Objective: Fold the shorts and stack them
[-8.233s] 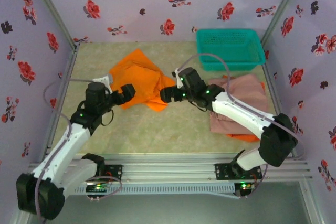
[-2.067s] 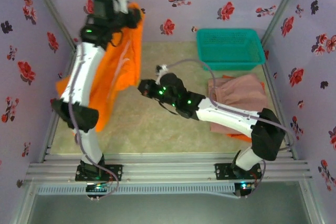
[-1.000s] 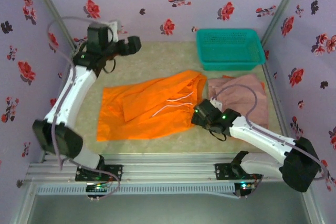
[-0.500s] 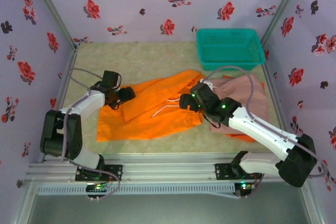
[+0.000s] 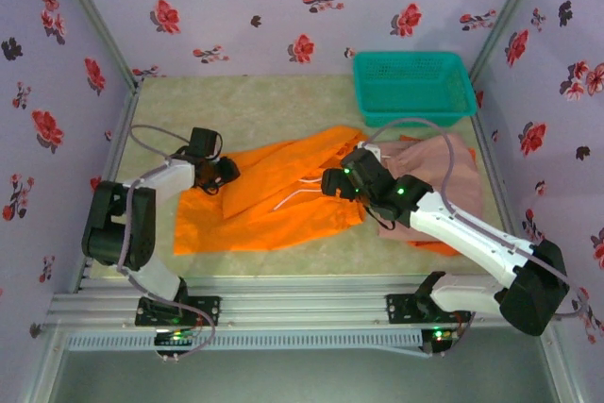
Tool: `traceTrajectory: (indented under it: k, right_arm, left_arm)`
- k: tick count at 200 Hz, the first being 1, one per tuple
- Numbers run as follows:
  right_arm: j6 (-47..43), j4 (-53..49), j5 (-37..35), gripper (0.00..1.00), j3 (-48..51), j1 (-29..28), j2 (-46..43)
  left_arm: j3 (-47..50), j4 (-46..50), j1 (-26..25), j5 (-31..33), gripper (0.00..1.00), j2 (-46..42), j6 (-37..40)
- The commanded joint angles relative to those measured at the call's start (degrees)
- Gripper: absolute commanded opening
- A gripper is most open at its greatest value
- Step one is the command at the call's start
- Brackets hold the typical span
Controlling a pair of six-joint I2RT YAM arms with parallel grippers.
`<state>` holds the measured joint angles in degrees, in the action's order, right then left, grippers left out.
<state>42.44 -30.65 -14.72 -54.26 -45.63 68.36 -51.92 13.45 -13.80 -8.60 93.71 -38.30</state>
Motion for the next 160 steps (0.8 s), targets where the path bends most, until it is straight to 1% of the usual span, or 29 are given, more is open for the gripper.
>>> traceTrajectory:
  k: [1,6,31,52,67,96,112,133,141,152,160]
  right_arm:
    - [-0.1,0.4,-1.6,0.98,0.7,0.3,0.5]
    - [-0.2,0.5,-1.7,0.98,0.8,0.3,0.7]
    - [0.1,0.7,-2.6,0.98,1.0,0.3,1.5]
    - [-0.1,1.4,-3.0,0.98,0.9,0.3,3.4]
    - [-0.1,1.9,-2.3,0.98,0.3,0.3,5.5]
    - [0.0,3.5,-1.1,0.98,-0.5,0.3,8.8]
    - [0.1,4.2,-0.8,0.98,-1.1,0.3,10.5]
    - [-0.2,4.6,0.0,0.98,-2.2,0.3,12.8]
    - [-0.5,4.6,0.2,0.98,-2.9,0.3,13.8]
    - [-0.9,4.4,0.2,0.98,-4.1,0.3,14.9]
    - [-1.4,4.2,-0.2,0.98,-5.1,0.3,15.6]
  left_arm:
    - [-1.9,-1.1,0.4,-0.3,0.04,0.9,0.4]
    - [-2.5,-0.9,0.4,-0.3,0.0,0.9,0.6]
    - [-8.7,2.0,0.8,1.0,0.0,0.2,2.9]
    - [-18.1,5.3,2.1,2.8,0.0,0.8,5.9]
    - [-26.7,6.9,3.5,4.6,0.0,2.7,7.8]
    - [-42.1,7.4,6.6,6.7,0.0,11.1,11.5]
    - [-50.7,7.4,7.9,7.1,0.0,17.8,13.5]
    - [-63.9,9.1,9.1,8.0,0.0,29.2,15.6]
    - [-69.3,10.4,9.4,7.7,0.1,33.8,15.8]
    - [-77.7,14.0,9.7,6.4,0.28,39.9,15.9]
    - [-83.7,16.9,9.9,5.3,0.38,43.6,15.9]
